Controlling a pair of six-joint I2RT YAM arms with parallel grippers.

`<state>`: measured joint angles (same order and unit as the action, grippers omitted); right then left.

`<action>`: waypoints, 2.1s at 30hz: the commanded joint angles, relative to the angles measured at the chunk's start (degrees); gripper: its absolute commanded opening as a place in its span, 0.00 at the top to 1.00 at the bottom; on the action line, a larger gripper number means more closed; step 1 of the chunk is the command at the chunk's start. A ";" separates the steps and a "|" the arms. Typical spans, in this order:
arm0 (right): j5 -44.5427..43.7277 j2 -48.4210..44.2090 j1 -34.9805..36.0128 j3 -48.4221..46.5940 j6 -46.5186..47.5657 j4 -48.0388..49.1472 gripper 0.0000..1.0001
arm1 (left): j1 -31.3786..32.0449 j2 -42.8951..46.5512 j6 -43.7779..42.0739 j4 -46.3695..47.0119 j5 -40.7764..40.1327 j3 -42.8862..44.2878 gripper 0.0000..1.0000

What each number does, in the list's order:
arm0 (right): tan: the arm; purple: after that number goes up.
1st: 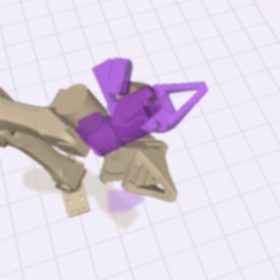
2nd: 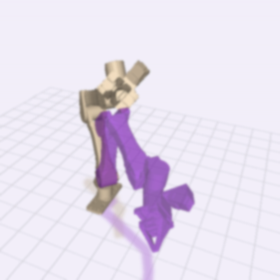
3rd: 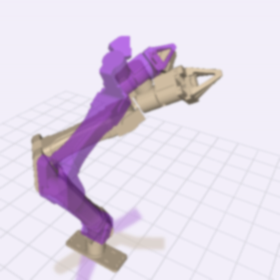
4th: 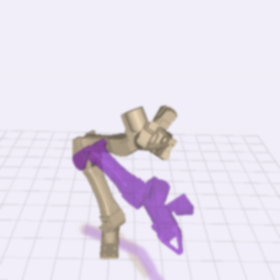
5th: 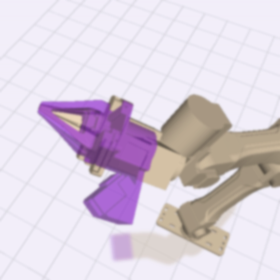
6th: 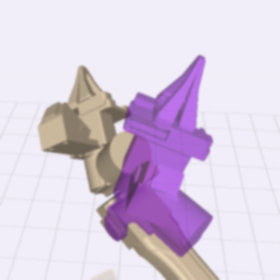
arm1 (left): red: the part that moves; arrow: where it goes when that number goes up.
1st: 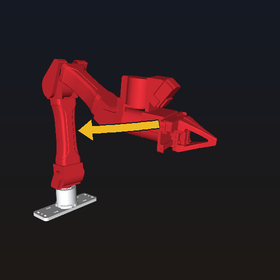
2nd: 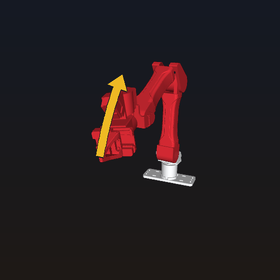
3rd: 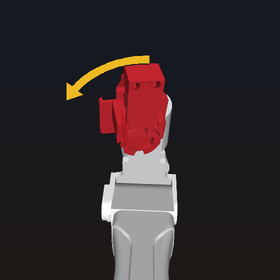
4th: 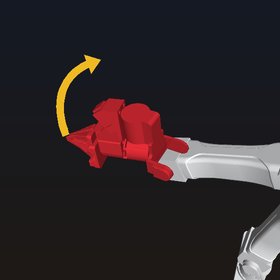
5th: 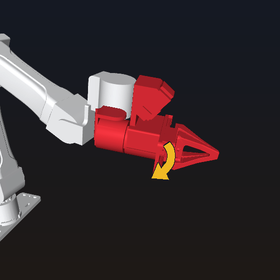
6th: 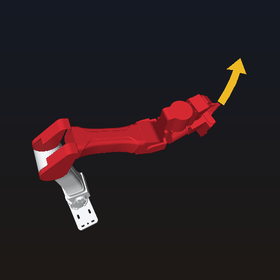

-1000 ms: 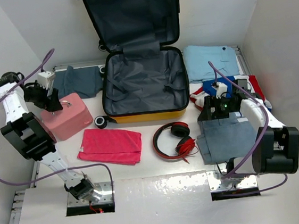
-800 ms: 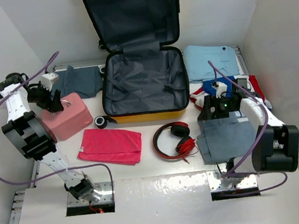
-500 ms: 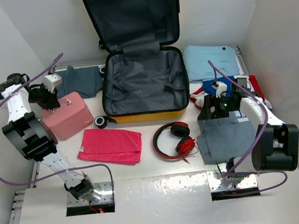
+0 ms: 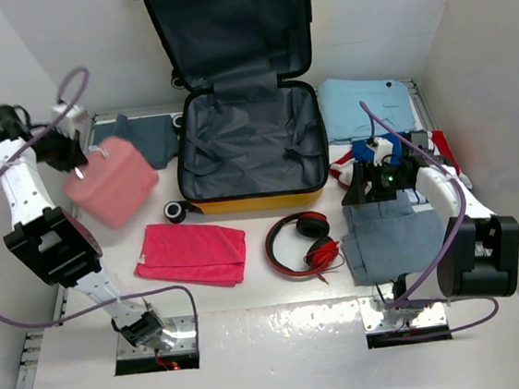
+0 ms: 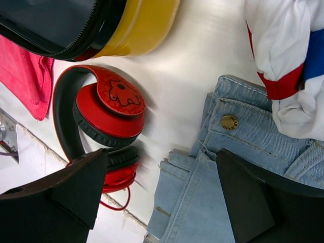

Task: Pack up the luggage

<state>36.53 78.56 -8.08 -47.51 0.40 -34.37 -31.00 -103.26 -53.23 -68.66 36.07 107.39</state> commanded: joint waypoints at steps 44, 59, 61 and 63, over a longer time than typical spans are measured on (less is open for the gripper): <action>-1.20 24.27 18.71 -19.57 -59.53 50.06 0.35 | 45.51 7.02 109.81 88.34 2.33 -13.17 1.00; -1.99 21.20 21.88 -18.86 -71.16 65.40 0.35 | 47.09 7.64 98.96 72.66 -7.41 -17.66 1.00; -1.29 19.27 21.27 -17.63 -68.97 63.82 0.35 | 48.92 7.64 91.87 69.03 -12.57 -17.66 1.00; -1.03 17.69 20.82 -16.05 -67.30 62.50 0.35 | 50.33 7.64 85.36 64.11 -15.84 -17.13 1.00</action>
<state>31.46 103.20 12.14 -63.46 -67.44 20.64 15.59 -96.88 44.14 4.80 26.06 90.35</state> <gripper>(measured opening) 0.644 0.033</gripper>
